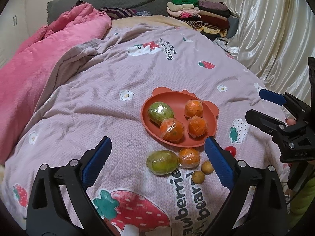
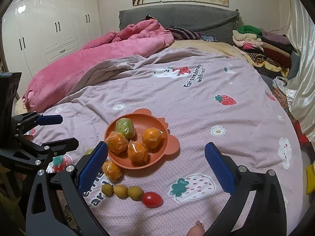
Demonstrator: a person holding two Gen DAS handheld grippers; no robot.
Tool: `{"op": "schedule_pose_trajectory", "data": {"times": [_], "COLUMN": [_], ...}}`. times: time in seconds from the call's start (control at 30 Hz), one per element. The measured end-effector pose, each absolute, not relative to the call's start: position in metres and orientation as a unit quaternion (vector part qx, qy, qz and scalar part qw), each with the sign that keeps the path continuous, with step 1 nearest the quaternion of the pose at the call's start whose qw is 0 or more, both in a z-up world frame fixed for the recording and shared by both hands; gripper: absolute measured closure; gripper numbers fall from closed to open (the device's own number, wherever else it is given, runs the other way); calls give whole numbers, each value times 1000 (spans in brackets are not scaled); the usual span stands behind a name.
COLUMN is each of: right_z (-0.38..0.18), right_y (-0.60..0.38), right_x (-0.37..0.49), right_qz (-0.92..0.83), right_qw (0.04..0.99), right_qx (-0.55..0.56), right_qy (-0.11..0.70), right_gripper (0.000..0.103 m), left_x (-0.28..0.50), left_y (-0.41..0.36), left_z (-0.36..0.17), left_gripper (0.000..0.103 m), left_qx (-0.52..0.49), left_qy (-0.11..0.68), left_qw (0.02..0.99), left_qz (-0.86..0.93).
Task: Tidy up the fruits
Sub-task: 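Withdraw both open grippers from the plate, then move both open grippers toward the loose small fruits beside the plate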
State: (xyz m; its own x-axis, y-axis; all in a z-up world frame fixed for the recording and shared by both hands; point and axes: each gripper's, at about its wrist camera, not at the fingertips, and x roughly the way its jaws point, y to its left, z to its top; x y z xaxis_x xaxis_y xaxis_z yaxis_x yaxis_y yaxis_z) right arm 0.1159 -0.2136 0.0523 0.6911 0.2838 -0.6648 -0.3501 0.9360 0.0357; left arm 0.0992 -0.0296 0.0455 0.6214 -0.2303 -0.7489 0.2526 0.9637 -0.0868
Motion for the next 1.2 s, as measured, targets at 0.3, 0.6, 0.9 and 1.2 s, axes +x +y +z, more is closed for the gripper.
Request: {"op": "schedule_pose_trajectory", "data": {"times": [0.3, 0.6, 0.9, 1.2], "right_z": [56, 58, 54, 43], "right_y": [-213, -215, -222, -228], "right_x": [107, 100, 89, 83], "right_qz": [172, 171, 169, 166], "right_qw": [920, 920, 920, 916], "right_qx": [-48, -48, -47, -46], "right_qy": [349, 348, 351, 361], "right_gripper": [4, 4, 4, 4], "left_x": [91, 85, 78, 67], "left_y": [-28, -27, -29, -39], "left_z": [50, 52, 52, 45], "left_gripper": [11, 11, 11, 11], "left_qx": [13, 12, 14, 21], "left_qy": [410, 408, 408, 414], "left_qw": [903, 904, 904, 901], "left_qz": [-126, -127, -127, -129]}}
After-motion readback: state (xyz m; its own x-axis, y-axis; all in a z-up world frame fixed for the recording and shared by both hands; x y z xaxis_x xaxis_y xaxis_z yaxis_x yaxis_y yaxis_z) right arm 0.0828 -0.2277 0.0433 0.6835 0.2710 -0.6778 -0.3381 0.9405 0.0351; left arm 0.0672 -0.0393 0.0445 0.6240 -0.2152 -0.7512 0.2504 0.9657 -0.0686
